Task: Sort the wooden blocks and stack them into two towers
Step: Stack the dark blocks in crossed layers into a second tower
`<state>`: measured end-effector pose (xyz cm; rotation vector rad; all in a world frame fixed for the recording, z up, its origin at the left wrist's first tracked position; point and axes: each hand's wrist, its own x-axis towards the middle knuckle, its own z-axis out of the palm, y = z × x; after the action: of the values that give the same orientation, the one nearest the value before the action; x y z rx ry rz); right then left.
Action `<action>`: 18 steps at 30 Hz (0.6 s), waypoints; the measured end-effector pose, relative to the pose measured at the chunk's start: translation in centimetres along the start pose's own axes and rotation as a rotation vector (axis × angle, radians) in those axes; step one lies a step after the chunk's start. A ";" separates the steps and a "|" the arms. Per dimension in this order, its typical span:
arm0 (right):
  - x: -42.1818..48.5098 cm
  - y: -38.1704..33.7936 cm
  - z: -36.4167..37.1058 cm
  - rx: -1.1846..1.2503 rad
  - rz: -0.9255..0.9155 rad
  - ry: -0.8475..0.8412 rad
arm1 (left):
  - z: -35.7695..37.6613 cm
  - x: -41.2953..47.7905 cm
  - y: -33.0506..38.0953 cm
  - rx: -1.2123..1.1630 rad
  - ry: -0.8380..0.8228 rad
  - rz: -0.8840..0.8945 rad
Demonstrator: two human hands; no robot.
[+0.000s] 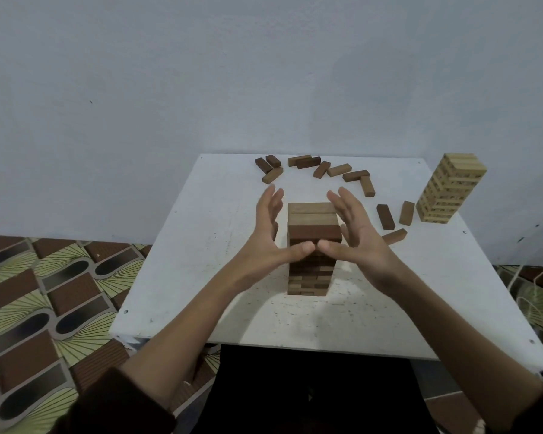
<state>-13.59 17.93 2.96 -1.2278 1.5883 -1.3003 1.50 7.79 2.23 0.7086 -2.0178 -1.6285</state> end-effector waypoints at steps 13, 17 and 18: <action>1.6 -0.6 -2.0 -0.224 -0.072 -0.102 | -1.4 1.9 0.0 0.120 -0.070 0.094; 1.7 -0.6 -1.9 -0.212 -0.064 -0.092 | -1.2 1.8 -0.1 0.120 -0.052 0.090; 1.7 -0.6 -1.9 -0.213 -0.062 -0.085 | -1.3 1.9 -0.3 0.112 -0.053 0.089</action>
<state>-15.72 16.83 4.04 -1.4531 1.6712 -1.1230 0.90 5.60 2.27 0.6111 -2.1605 -1.5084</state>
